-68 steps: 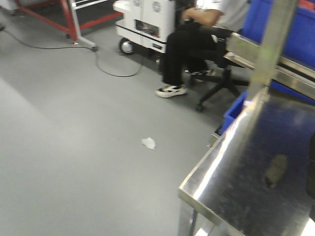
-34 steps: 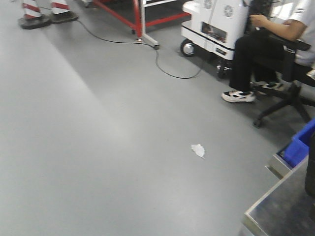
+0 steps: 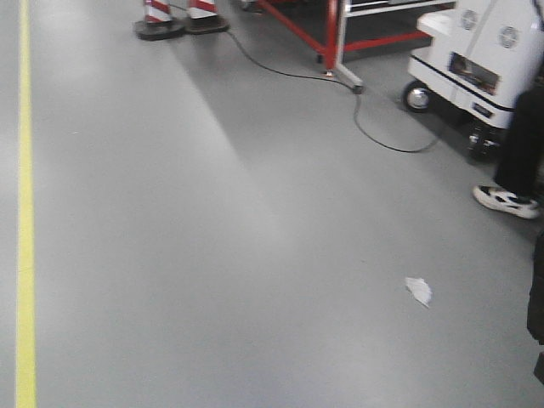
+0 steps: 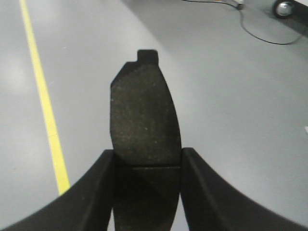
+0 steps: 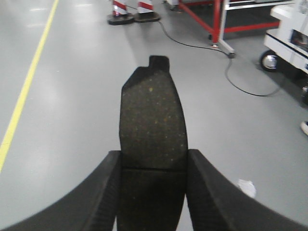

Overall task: Move and align brake pads A on conveyor
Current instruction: 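Drive forward along the yellow floor line holding both pads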

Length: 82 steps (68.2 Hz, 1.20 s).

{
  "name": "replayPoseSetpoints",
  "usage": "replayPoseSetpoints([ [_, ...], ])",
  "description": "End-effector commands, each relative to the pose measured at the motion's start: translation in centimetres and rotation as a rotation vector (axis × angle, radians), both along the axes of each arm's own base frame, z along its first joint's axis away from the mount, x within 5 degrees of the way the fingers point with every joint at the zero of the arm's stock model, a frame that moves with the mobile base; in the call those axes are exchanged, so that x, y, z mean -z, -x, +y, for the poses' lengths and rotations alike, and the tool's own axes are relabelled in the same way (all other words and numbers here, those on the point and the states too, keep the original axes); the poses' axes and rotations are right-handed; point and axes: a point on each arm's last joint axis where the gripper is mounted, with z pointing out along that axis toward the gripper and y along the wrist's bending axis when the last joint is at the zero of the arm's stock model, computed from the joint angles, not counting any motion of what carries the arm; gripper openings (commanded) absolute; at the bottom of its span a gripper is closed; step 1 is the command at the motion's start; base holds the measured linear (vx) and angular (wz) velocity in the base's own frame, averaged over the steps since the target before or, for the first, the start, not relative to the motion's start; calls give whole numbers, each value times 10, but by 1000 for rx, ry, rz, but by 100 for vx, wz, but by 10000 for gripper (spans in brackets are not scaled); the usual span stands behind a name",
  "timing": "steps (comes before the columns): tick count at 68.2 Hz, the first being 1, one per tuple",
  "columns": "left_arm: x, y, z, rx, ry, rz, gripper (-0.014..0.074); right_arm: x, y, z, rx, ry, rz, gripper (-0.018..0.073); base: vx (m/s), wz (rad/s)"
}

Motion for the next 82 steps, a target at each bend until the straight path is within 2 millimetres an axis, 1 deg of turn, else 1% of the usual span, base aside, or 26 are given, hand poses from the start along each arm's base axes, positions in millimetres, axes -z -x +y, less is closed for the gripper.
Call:
replayPoseSetpoints([
  [1, -17, -4, -1, 2, 5, -119, 66, -18, -2, 0, 2, -15, -118, -6, 13, 50],
  [43, -17, -4, -1, 3, 5, -119, 66, -18, -2, 0, 2, -15, -114, -6, 14, 50],
  [63, -17, -4, -1, 3, 5, -119, 66, -18, -2, 0, 2, -15, -114, -6, 19, 20],
  [82, -17, -4, -1, 3, 5, -119, 66, -18, -2, 0, 2, -15, -114, -6, 28, 6],
])
